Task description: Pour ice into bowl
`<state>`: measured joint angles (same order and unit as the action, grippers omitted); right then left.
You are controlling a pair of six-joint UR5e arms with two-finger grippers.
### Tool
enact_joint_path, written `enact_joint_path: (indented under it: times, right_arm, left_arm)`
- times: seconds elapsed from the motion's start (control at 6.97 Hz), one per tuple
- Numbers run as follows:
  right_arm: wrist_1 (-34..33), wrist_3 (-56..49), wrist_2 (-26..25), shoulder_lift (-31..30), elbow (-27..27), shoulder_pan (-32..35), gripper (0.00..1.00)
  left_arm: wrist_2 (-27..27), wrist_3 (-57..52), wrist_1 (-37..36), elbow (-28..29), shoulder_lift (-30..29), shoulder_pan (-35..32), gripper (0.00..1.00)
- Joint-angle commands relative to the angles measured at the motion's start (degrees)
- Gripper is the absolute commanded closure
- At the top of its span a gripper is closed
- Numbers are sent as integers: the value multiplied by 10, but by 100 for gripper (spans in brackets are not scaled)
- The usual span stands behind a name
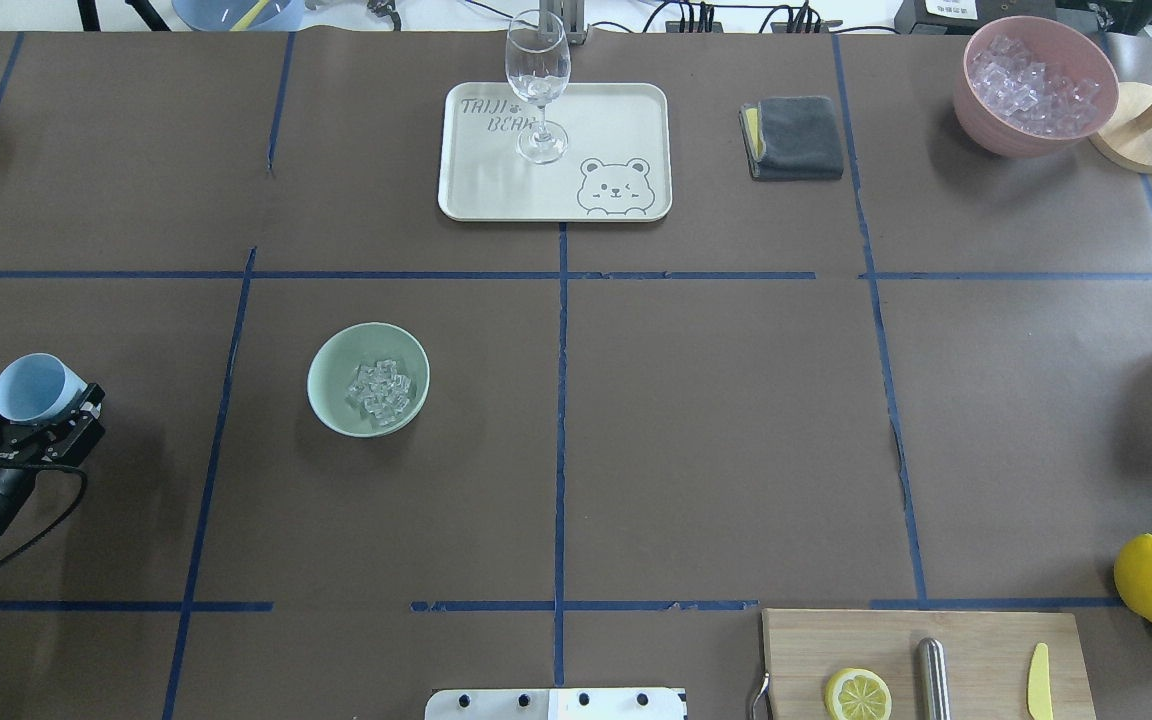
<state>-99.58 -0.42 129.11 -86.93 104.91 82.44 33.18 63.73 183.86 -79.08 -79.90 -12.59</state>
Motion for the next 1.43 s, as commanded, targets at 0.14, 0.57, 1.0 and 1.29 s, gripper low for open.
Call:
enact_joint_path:
  times: [0.14, 0.57, 1.0, 1.29]
  right_arm:
    - [0, 0, -1, 0, 0, 0, 0]
    - [0, 0, -1, 0, 0, 0, 0]
    - [0, 0, -1, 2, -1, 0, 0]
    - [0, 1, -1, 3, 0, 0, 0]
  left_arm:
    - [32, -61, 33, -44, 20, -7, 0]
    - [59, -104, 33, -55, 26, -46, 0]
    - [140, -176, 37, -83, 26, -118, 0]
    - [240, -231, 21, -98, 26, -187, 0]
